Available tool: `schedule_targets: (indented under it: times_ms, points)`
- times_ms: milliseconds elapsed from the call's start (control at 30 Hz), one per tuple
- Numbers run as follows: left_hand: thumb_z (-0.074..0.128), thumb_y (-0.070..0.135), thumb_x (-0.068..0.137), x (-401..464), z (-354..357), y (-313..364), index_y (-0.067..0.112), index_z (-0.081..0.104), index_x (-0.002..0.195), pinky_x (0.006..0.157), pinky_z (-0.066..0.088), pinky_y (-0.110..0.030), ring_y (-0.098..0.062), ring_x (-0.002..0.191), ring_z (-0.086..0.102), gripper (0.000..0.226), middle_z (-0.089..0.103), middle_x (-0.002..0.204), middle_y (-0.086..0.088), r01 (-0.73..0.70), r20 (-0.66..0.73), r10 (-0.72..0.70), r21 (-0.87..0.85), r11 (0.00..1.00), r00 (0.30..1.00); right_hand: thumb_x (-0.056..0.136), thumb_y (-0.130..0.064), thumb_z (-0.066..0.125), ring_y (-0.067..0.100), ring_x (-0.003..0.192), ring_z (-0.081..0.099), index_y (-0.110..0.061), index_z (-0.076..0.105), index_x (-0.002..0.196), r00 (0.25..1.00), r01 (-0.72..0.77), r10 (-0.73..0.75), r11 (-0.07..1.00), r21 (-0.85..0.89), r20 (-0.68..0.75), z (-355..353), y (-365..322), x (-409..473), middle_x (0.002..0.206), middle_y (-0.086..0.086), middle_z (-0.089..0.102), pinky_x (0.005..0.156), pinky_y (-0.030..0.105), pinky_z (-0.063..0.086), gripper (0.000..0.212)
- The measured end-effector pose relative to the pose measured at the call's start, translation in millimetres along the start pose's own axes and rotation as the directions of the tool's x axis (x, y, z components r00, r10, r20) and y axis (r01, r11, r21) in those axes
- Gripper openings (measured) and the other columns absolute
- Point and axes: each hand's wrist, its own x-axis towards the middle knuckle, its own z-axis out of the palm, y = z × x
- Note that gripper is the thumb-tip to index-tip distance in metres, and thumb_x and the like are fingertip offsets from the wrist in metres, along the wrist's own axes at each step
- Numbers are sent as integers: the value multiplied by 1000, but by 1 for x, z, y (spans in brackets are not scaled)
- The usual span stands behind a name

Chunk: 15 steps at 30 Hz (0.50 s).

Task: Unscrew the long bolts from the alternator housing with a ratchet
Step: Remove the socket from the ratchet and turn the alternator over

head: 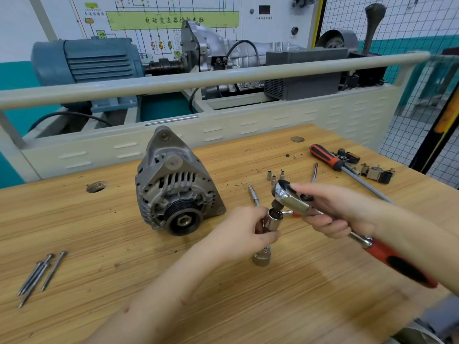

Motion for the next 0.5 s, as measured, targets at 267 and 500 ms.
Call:
schedule_targets:
  times_ms: [267, 500]
  points:
    - [60, 27, 86, 1, 3, -5, 6, 56, 89, 52, 33, -23, -8, 51, 38, 22, 43, 59, 7, -54, -56, 55, 10, 998, 997, 51, -67, 52, 6, 25, 21, -23, 59, 65, 997, -74, 78, 969, -236, 10, 1, -17, -1, 37, -6, 32, 30, 10, 15, 47]
    - [58, 32, 86, -1, 18, -8, 13, 54, 95, 54, 38, -24, -9, 55, 44, 21, 45, 62, 8, -46, -208, 55, 44, 998, 977, 57, -68, 48, 7, 27, 22, -28, 55, 52, 987, -157, 161, 917, -368, -20, 3, -36, -7, 38, -5, 33, 32, 11, 14, 40]
